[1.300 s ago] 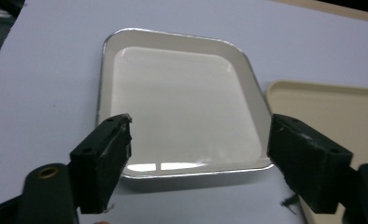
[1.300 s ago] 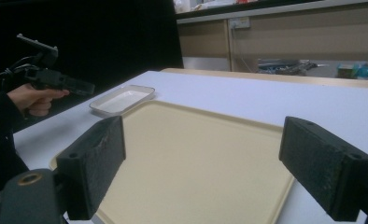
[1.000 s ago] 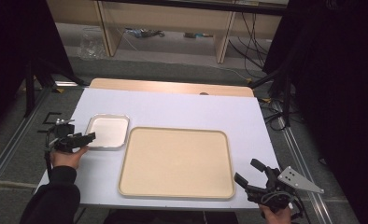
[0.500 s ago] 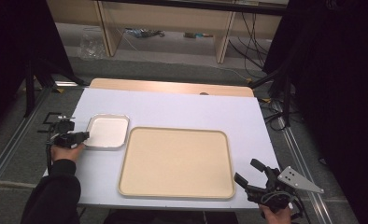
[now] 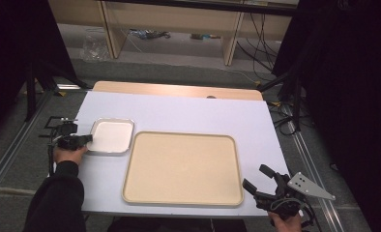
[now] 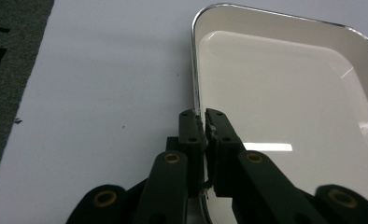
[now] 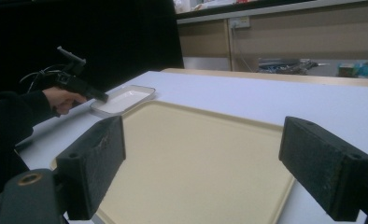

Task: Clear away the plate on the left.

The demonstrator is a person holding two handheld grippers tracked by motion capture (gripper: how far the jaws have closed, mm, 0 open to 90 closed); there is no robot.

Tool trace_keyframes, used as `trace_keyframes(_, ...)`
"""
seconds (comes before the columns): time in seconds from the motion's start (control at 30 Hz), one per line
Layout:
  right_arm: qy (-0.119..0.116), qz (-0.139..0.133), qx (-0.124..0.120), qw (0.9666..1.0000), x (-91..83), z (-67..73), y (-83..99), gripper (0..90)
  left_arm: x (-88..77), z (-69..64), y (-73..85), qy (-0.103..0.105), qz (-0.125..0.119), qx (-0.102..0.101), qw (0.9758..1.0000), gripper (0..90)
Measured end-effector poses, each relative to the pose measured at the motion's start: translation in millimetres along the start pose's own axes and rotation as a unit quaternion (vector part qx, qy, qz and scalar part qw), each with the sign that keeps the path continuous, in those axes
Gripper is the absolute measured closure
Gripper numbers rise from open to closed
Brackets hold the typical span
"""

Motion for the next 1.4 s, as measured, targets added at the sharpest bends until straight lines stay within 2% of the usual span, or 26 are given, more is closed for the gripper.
trace_keyframes(0.03,0.0,0.001,0.004,1.0,-0.3,0.4,-0.1,15.4,-1.4,-0.5,-2.2,0.008,-0.009,-0.004,0.9999,86.4)
trace_keyframes(0.07,0.0,0.0,0.004,1.0,-0.3,0.1,-0.2,15.4,-3.7,-2.1,-3.2,0.013,-0.015,-0.019,0.9996,87.1)
trace_keyframes(0.17,0.001,0.0,0.005,1.0,-0.2,0.0,-0.1,15.5,-7.7,-5.3,-6.2,0.017,-0.029,-0.018,0.9993,87.9)
trace_keyframes(0.2,0.0,0.0,0.004,1.0,-0.4,0.2,-0.3,15.4,-9.0,-6.3,-7.0,0.021,-0.034,-0.023,0.9989,87.9)
trace_keyframes(0.27,0.003,0.008,-0.001,1.0,-1.5,-0.4,0.3,15.4,-10.3,-7.9,-7.5,0.026,-0.029,-0.022,0.999,88.1)
trace_keyframes(0.37,0.003,0.007,0.006,1.0,-1.0,0.2,0.1,15.5,-12.9,-8.2,-8.9,0.021,-0.035,-0.018,0.999,88.1)
trace_keyframes(0.4,0.002,-0.002,0.004,1.0,-0.3,0.0,-0.5,15.4,-13.7,-9.2,-11.6,0.025,-0.048,-0.029,0.9981,88.1)
trace_keyframes(0.43,0.003,0.008,-0.002,1.0,-1.5,-0.3,0.3,15.4,-15.9,-9.1,-13.6,0.028,-0.054,-0.034,0.9976,88.1)
trace_keyframes(0.5,0.003,0.007,-0.002,1.0,-1.6,-0.8,0.1,15.4,-21.8,-9.1,-17.2,0.039,-0.065,-0.052,0.9957,88.1)
trace_keyframes(0.57,0.004,0.008,0.002,1.0,-1.5,-0.7,0.1,15.5,-24.9,-8.8,-18.7,0.044,-0.069,-0.058,0.9949,88.1)
trace_keyframes(0.6,0.001,-0.007,0.009,0.9999,0.3,0.3,-1.0,15.5,-29.9,-10.6,-21.0,0.059,-0.076,-0.07,0.9928,88.1)
trace_keyframes(0.63,0.003,-0.007,0.001,1.0,0.2,-1.2,-0.9,15.4,-31.9,-12.6,-21.7,0.07,-0.077,-0.062,0.9926,88.1)
trace_keyframes(0.7,0.005,0.007,0.003,1.0,-1.6,-0.3,0.1,15.4,-35.5,-20.3,-22.2,0.081,-0.081,-0.057,0.9918,88.2)
trace_keyframes(0.83,0.003,0.007,-0.003,1.0,-1.3,-0.7,0.0,15.4,-39.9,-41.6,-20.7,0.11,-0.076,-0.038,0.9903,88.1)
trace_keyframes(0.87,0.003,0.007,-0.003,1.0,-1.3,-0.7,0.0,15.4,-39.9,-41.6,-20.7,0.11,-0.076,-0.038,0.9903,88.1)
trace_keyframes(0.97,0.004,0.008,0.0,1.0,-1.6,-0.5,0.2,15.5,-40.1,-60.5,-16.4,0.126,-0.068,-0.025,0.9894,88.1)
trace_keyframes(1.0,0.006,0.009,-0.002,0.9999,-2.1,-0.8,0.2,15.4,-38.2,-74.5,-11.8,0.142,-0.055,-0.008,0.9883,88.2)
trace_keyframes(1.03,0.006,0.008,-0.002,0.9999,-2.1,-0.9,0.1,15.4,-38.2,-74.5,-11.8,0.142,-0.055,-0.008,0.9883,88.1)
trace_keyframes(1.07,0.007,0.009,-0.002,0.9999,-2.1,-1.0,0.2,15.4,-35.3,-89.1,-6.3,0.159,-0.04,0.007,0.9864,88.1)
trace_keyframes(1.13,0.004,0.008,0.003,1.0,-1.7,-0.1,0.2,15.4,-31.6,-104.5,0.0,0.172,-0.03,0.016,0.9845,88.1)
trace_keyframes(1.23,0.003,0.007,-0.005,1.0,-1.4,-1.7,0.1,15.4,-26.2,-127.9,11.7,0.186,-0.009,0.042,0.9817,88.1)
trace_keyframes(1.27,0.003,0.007,-0.005,1.0,-1.4,-1.7,0.1,15.4,-26.2,-127.9,11.7,0.186,-0.009,0.042,0.9817,88.1)
trace_keyframes(1.3,0.003,0.008,0.0,1.0,-1.4,-0.3,0.3,15.5,-23.6,-142.4,19.8,0.196,0.004,0.06,0.9788,88.0)
trace_keyframes(1.4,0.003,0.008,-0.002,1.0,-1.7,-0.7,0.2,15.5,-20.8,-162.1,30.9,0.213,0.018,0.074,0.9741,88.1)
Point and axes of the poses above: each handheld gripper's, and its own axes: x roughly forward along the jaws, y roughly out of its underside, z roughly to its left, the point moved 7 cm from there along x, roughly forward along the jaws, and after that the axes turned 6 degrees about -x, right-handed, at the moved point
